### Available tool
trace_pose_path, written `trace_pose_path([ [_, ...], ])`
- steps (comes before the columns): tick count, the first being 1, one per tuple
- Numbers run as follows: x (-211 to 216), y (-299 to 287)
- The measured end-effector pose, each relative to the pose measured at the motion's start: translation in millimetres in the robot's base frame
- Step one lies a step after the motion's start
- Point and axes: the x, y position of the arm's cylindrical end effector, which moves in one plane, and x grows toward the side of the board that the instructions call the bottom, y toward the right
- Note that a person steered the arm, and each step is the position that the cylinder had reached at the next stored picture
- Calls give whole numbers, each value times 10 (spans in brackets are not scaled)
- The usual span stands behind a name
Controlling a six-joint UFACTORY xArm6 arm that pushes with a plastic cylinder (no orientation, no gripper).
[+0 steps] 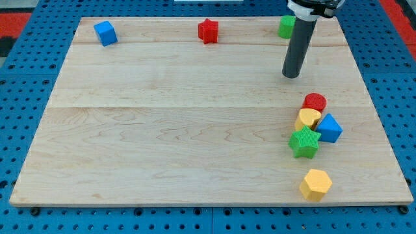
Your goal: Touch the right side of the blue triangle
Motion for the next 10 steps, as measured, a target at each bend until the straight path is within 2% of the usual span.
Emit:
trace_pose_path([
  [4,0,-28],
  [5,0,79],
  [6,38,492],
  [7,308,698],
  [8,767,888],
  [10,1103,807],
])
